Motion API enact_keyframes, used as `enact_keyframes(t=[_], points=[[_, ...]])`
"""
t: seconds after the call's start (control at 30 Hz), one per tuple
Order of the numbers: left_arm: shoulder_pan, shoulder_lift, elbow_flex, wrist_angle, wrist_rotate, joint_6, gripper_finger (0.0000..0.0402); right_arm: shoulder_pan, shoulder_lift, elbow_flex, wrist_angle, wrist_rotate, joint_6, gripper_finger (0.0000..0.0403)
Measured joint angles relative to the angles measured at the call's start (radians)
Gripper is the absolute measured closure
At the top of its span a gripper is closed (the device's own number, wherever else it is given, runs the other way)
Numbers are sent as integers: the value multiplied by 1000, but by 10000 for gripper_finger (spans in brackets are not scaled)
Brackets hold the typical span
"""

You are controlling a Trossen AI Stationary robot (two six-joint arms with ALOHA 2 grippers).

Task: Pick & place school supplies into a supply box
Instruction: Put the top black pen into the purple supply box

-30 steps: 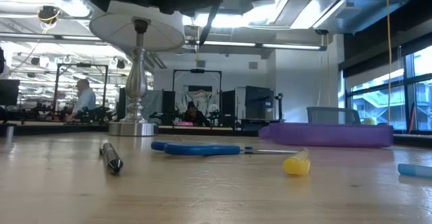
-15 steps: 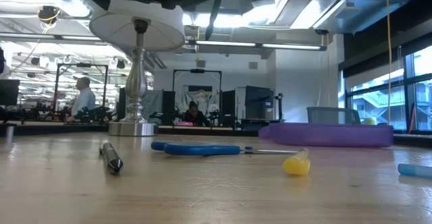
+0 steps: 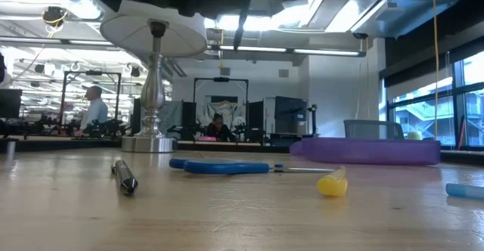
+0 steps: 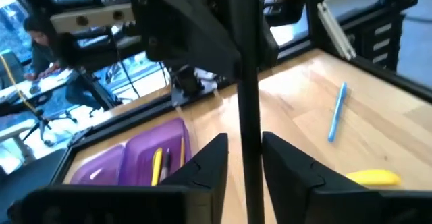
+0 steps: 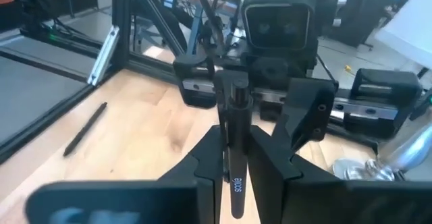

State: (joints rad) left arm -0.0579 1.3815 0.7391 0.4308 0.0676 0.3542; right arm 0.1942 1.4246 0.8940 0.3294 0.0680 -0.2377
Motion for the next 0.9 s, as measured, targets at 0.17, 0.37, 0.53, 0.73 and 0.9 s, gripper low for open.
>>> enact_keyframes(t=[0.17,0.37,0.53,0.73,0.9], points=[[2,-16,0,-113,-105,-1,289,1,0,0,-145,105,48,347],[2,-31,0,-295,-322,-79,273,-5,0,44,-486,371,204,348],[1,-31,0,-380,-339,-136,270,-87,0,158,-931,405,432,348],[1,-31,0,-390,-338,-170,274,-210,-1,167,-1174,313,468,332],[1,-31,0,-390,-337,-177,276,-296,-1,73,-1186,243,459,334]])
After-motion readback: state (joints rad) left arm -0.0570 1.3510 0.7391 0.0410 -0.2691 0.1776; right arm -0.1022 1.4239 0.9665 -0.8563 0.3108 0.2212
